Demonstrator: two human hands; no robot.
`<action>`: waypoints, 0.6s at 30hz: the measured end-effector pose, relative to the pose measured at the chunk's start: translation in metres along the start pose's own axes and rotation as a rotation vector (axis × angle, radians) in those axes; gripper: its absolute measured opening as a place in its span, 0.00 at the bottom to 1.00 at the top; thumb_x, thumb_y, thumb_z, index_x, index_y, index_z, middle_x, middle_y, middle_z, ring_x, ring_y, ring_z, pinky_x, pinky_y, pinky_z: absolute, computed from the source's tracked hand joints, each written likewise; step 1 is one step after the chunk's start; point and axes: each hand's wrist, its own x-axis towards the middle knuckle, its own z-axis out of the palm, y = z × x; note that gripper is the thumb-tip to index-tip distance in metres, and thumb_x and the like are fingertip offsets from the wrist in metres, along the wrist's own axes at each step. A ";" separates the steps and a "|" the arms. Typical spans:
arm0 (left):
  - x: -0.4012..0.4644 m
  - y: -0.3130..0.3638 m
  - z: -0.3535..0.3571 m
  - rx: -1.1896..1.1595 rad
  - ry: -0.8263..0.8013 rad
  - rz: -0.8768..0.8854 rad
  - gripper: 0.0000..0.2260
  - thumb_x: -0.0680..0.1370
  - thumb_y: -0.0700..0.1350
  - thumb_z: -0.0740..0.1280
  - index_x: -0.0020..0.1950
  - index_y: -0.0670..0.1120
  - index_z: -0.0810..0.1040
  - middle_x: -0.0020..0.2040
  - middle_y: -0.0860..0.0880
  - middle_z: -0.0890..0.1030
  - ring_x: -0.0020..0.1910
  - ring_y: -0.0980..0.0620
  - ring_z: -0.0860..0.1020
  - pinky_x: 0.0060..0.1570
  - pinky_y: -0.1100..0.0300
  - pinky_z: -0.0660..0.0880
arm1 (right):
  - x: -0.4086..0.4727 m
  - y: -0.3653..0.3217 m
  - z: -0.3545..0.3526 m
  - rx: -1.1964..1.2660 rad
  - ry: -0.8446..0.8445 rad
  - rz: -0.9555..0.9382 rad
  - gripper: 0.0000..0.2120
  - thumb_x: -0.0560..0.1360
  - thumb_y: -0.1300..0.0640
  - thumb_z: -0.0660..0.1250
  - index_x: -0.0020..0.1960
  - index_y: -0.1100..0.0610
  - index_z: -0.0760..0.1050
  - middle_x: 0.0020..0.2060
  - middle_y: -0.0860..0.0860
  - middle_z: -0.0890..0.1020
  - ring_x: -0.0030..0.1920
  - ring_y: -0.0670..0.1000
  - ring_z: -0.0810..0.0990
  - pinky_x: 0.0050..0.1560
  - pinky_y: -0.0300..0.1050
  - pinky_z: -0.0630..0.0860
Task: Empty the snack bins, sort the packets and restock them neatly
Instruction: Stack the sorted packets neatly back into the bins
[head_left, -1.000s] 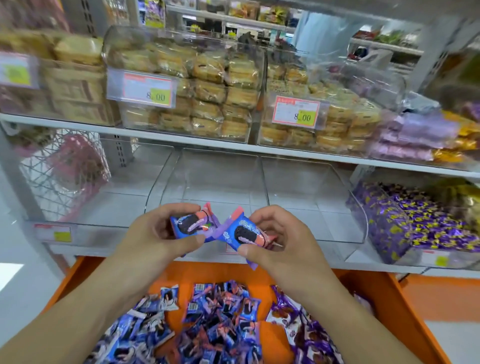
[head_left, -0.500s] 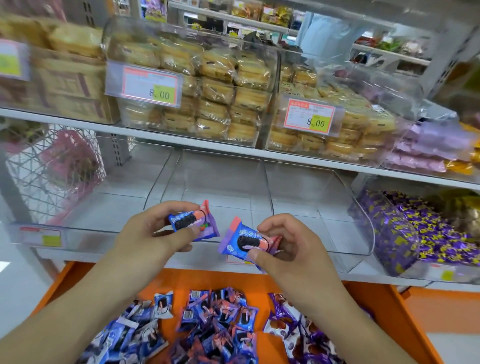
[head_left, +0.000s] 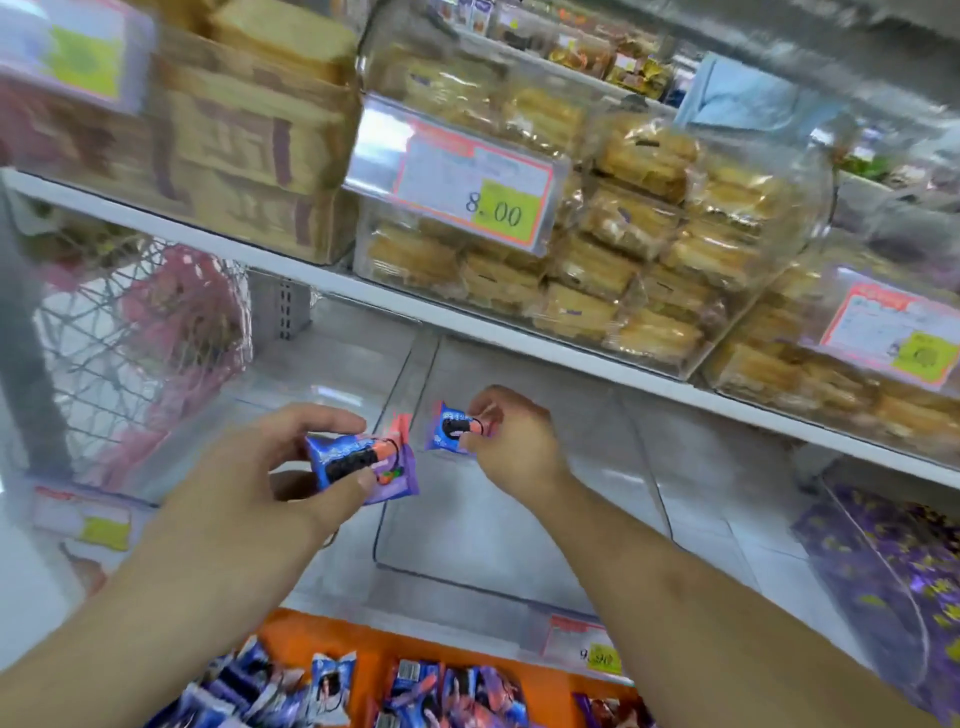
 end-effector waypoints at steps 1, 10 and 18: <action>0.003 -0.002 -0.001 -0.001 -0.004 -0.005 0.17 0.74 0.40 0.77 0.47 0.64 0.82 0.45 0.57 0.86 0.41 0.48 0.86 0.43 0.52 0.81 | 0.009 0.003 0.009 -0.024 0.002 -0.014 0.12 0.67 0.62 0.77 0.46 0.50 0.79 0.40 0.47 0.84 0.42 0.53 0.83 0.44 0.53 0.82; 0.006 -0.011 -0.006 0.029 -0.003 -0.030 0.14 0.73 0.42 0.77 0.49 0.62 0.83 0.45 0.54 0.87 0.42 0.47 0.87 0.53 0.39 0.82 | 0.036 0.020 0.039 -0.515 0.056 -0.140 0.06 0.79 0.53 0.69 0.56 0.48 0.78 0.55 0.51 0.73 0.48 0.57 0.77 0.47 0.49 0.79; -0.001 -0.002 -0.003 0.064 -0.024 -0.034 0.15 0.73 0.44 0.77 0.50 0.64 0.82 0.46 0.57 0.86 0.41 0.49 0.86 0.54 0.39 0.81 | 0.034 0.034 0.040 -0.436 0.117 -0.209 0.14 0.74 0.55 0.76 0.59 0.51 0.83 0.55 0.54 0.73 0.52 0.59 0.77 0.49 0.51 0.81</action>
